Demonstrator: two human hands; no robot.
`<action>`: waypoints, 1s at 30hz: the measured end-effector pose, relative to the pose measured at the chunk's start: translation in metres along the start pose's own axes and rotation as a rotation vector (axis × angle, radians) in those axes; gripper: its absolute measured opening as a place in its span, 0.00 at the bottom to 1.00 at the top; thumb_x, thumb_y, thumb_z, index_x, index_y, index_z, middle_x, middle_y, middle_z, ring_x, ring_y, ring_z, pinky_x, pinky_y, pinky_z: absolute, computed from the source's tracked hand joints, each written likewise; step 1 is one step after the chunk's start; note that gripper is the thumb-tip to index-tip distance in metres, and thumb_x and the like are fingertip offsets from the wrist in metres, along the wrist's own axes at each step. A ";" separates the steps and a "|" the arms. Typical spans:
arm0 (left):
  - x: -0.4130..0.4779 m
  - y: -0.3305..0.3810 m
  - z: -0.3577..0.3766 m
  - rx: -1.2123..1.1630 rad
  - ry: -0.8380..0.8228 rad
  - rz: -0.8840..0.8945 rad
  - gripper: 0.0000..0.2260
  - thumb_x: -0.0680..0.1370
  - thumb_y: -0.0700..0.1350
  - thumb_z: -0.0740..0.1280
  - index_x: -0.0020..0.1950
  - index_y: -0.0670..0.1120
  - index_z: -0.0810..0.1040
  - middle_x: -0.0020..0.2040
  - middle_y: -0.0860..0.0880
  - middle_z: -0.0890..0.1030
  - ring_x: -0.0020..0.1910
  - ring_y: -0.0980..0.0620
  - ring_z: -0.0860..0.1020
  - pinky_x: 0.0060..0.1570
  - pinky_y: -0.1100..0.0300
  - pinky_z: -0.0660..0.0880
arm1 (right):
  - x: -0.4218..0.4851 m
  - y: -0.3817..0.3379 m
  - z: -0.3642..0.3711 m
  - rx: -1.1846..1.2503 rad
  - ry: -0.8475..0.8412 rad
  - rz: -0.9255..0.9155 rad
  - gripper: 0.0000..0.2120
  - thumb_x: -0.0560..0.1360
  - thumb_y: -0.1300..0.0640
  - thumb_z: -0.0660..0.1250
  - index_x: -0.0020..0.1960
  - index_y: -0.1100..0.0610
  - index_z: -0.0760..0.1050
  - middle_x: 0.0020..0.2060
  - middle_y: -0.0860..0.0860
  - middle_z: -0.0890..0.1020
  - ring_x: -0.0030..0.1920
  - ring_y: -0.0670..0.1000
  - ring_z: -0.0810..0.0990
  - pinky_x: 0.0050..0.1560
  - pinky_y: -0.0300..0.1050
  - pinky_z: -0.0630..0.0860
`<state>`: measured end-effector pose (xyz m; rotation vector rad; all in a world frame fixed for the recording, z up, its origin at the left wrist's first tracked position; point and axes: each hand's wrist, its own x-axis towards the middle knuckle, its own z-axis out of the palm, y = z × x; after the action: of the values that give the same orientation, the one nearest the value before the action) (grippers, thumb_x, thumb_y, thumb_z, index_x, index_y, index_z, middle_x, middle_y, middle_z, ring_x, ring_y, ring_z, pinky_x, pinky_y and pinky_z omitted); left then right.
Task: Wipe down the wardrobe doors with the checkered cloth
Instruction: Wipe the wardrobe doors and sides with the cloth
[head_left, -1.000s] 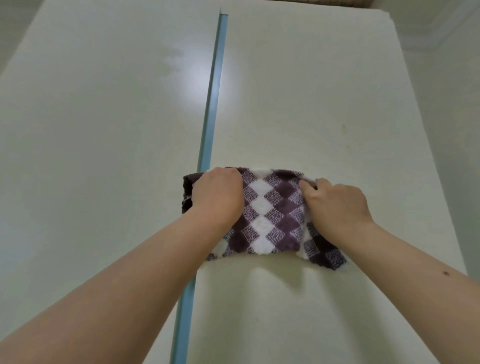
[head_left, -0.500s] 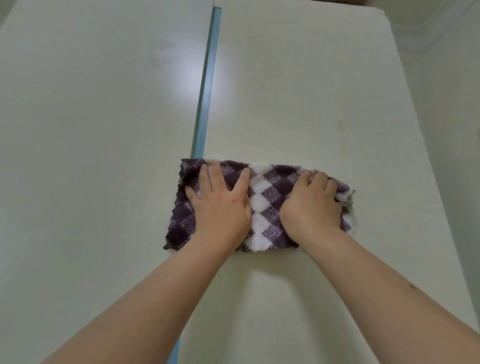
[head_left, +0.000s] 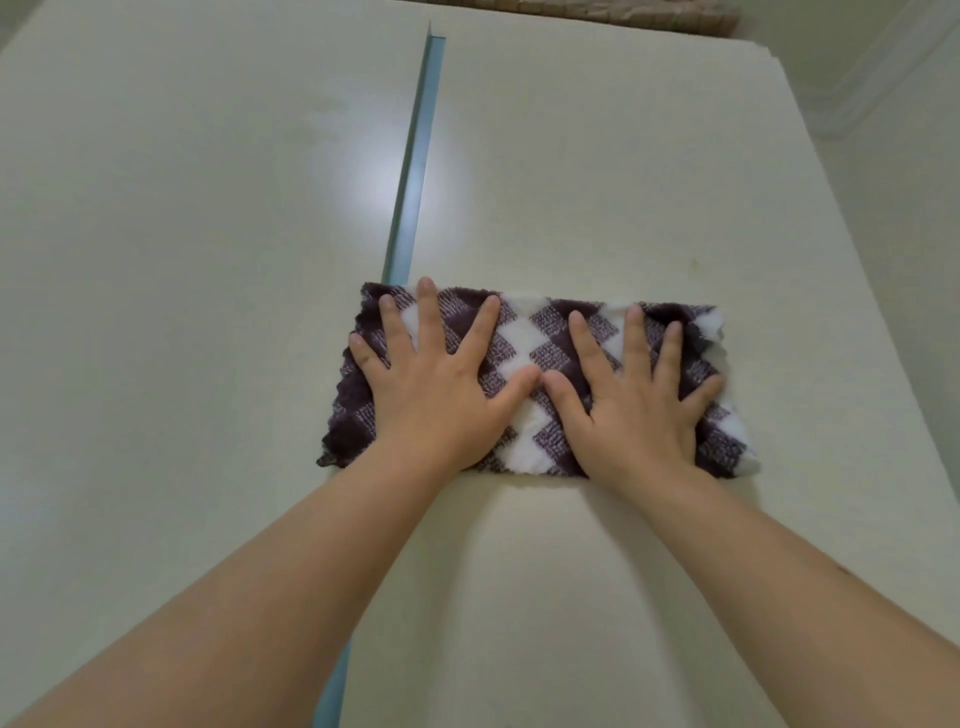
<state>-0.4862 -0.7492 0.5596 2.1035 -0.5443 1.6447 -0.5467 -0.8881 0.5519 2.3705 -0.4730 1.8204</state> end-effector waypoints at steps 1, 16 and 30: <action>0.005 0.001 -0.001 0.002 0.006 0.000 0.33 0.70 0.73 0.43 0.72 0.66 0.38 0.75 0.47 0.33 0.72 0.38 0.34 0.66 0.36 0.35 | 0.006 0.000 -0.001 0.002 0.008 -0.005 0.29 0.74 0.32 0.39 0.72 0.35 0.36 0.75 0.50 0.35 0.73 0.59 0.32 0.66 0.72 0.36; 0.112 0.008 -0.018 0.036 0.088 0.016 0.33 0.69 0.74 0.42 0.73 0.66 0.41 0.77 0.46 0.39 0.74 0.38 0.39 0.67 0.35 0.38 | 0.109 -0.004 -0.025 0.022 0.093 -0.014 0.29 0.74 0.31 0.40 0.73 0.36 0.40 0.76 0.51 0.39 0.74 0.59 0.34 0.66 0.73 0.38; 0.214 0.017 -0.044 0.059 0.126 0.035 0.32 0.70 0.74 0.43 0.73 0.67 0.46 0.77 0.47 0.43 0.74 0.39 0.42 0.68 0.37 0.40 | 0.207 -0.015 -0.057 0.052 0.114 -0.015 0.30 0.74 0.30 0.41 0.74 0.37 0.42 0.76 0.51 0.42 0.74 0.61 0.37 0.66 0.73 0.38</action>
<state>-0.4822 -0.7503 0.7791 2.0249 -0.5000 1.8196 -0.5466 -0.8944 0.7671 2.2793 -0.3985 1.9709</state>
